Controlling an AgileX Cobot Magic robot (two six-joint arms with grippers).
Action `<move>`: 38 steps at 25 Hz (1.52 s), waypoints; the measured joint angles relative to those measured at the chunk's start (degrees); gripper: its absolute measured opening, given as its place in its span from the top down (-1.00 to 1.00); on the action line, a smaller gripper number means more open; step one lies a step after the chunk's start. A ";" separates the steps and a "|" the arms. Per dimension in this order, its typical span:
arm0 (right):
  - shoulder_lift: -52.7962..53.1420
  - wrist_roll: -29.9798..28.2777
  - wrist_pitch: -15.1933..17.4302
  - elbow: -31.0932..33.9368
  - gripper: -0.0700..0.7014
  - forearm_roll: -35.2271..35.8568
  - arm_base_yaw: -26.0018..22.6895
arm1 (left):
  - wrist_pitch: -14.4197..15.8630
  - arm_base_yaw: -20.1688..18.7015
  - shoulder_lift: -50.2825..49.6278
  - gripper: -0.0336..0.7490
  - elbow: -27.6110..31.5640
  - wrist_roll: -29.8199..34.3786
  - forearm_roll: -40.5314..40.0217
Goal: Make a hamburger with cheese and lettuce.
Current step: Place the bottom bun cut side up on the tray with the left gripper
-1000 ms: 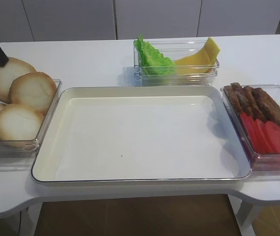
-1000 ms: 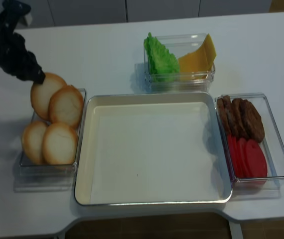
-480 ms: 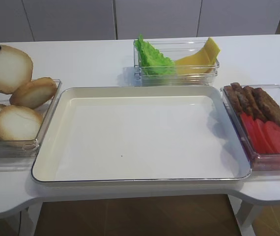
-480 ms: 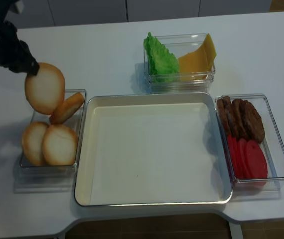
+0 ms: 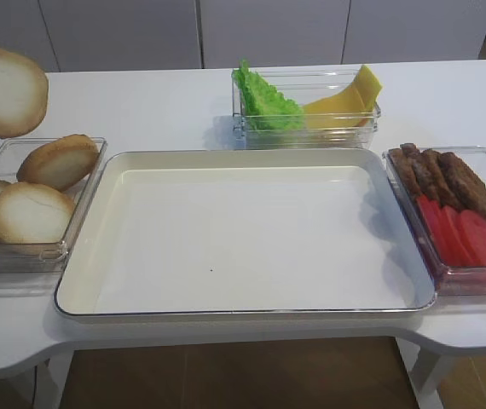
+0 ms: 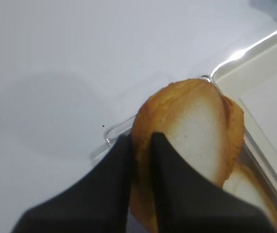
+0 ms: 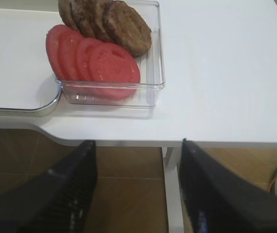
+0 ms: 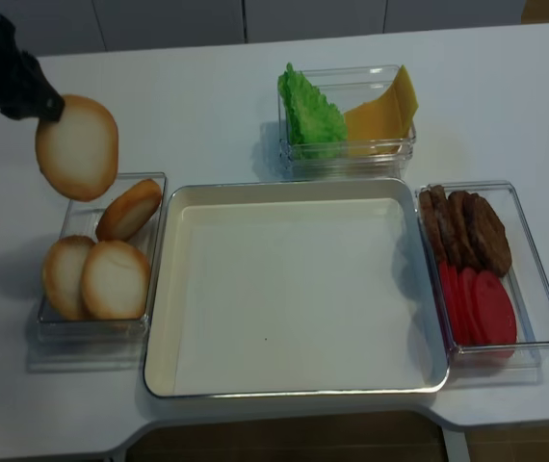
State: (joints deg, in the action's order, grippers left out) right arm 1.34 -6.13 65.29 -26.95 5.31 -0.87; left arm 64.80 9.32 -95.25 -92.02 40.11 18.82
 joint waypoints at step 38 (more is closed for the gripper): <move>0.00 -0.42 0.00 0.00 -0.29 0.00 0.00 | 6.24 -20.77 1.43 0.71 -0.13 -2.63 18.10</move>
State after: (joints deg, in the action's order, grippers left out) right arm 1.34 -6.55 65.29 -26.95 5.31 -0.87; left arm 71.04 -11.45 -93.81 -92.15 37.48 36.92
